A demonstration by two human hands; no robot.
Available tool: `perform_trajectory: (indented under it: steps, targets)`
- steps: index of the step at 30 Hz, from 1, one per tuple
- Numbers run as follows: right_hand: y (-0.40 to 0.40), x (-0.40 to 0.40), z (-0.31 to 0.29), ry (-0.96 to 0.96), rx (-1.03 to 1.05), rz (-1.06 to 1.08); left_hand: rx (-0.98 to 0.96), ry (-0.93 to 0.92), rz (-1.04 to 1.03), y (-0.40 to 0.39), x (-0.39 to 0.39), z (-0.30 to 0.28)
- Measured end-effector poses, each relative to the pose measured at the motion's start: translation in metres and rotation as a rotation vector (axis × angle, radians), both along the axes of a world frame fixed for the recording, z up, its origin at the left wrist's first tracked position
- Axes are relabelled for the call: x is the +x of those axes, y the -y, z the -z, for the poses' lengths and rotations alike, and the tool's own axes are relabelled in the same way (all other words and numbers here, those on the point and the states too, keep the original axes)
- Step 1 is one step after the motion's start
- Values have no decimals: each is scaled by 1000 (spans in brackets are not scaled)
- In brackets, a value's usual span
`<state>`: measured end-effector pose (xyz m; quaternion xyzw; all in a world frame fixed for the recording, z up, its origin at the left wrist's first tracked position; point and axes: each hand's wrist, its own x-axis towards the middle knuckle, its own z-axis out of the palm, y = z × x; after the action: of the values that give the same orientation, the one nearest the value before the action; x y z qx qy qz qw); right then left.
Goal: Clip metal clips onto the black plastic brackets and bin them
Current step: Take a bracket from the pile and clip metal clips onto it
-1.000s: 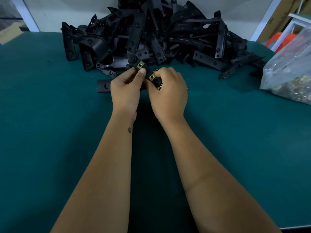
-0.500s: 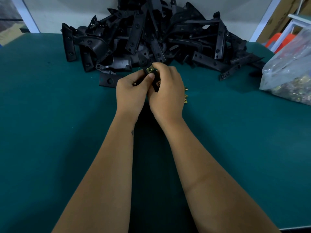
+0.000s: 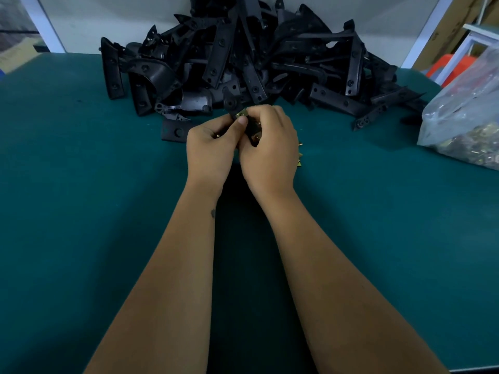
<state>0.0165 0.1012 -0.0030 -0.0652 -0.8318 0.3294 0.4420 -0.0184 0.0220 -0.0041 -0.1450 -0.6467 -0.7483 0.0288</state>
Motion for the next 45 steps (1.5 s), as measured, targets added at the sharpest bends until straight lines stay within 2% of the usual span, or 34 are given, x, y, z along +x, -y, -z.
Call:
perform_trajectory:
  steps: [5, 11, 23, 29, 34, 37, 39, 41, 43, 45]
  targets:
    - [1, -2, 2, 24, -67, 0, 152, 122, -46, 2, -1, -3]
    - [1, -3, 3, -20, -16, 37, 209, 194, -86, 5, -2, -3]
    - [-3, -3, 2, -39, 17, -39, 205, 192, -72, 2, -2, -4]
    - [-2, -5, 5, -9, -42, -50, 193, 140, -61, 4, -1, -6]
    - [-2, -5, 4, 49, -198, -84, 89, 4, -40, 2, 3, -9]
    - [-5, -3, 1, 17, -346, -61, -115, -138, -23, -3, 4, -6]
    - [-8, -2, -1, -28, -477, -19, -324, -229, -117, -2, 3, -3]
    - [-12, -2, -5, -90, -653, 3, -406, -262, -248, -1, 2, -1]
    - [-17, -2, -9, -131, -818, 9, -277, -172, -361, -1, 2, -2]
    - [-20, -3, -11, -156, -950, -25, -33, 64, -343, -7, 5, -6]
